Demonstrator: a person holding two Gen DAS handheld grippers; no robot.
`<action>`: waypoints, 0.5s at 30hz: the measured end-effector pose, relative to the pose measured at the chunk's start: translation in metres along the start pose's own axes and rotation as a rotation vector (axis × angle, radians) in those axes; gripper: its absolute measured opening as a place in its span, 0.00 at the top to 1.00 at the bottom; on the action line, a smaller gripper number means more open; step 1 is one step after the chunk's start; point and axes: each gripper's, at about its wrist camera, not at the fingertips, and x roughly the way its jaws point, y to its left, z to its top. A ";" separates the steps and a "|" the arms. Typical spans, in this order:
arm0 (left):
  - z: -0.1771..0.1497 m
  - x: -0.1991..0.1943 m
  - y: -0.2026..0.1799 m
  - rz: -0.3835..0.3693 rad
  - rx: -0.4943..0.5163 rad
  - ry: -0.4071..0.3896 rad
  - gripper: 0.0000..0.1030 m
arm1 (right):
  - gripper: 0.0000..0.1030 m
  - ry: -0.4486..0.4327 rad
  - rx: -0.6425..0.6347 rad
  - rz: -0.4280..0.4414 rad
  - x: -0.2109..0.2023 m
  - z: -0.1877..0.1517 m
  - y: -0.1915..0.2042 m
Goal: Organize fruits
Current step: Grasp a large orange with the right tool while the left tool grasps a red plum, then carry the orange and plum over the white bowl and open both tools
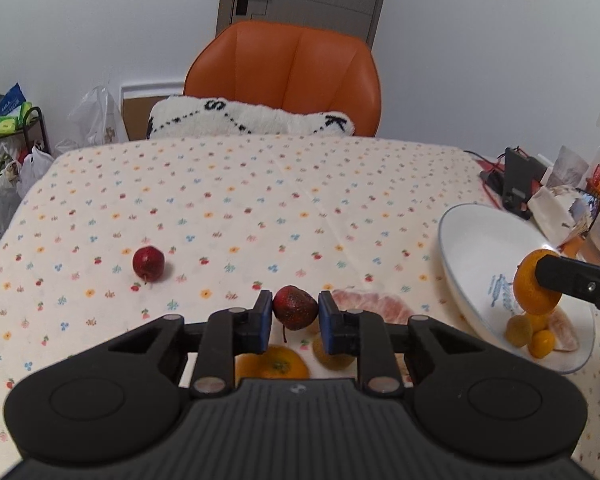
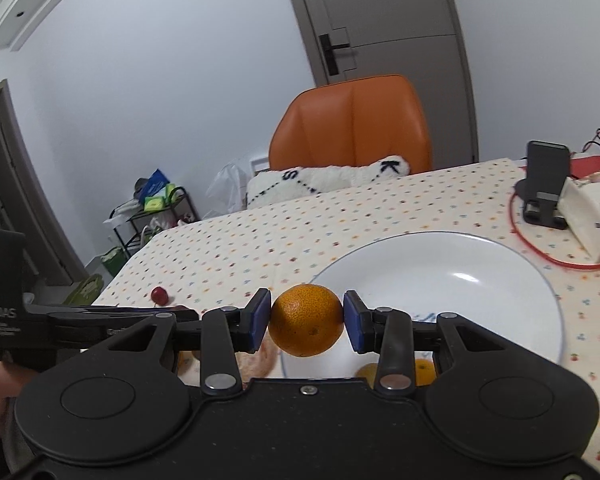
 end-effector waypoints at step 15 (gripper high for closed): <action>0.007 -0.017 -0.028 -0.038 0.036 -0.049 0.78 | 0.64 -0.029 0.022 -0.064 -0.019 0.000 -0.022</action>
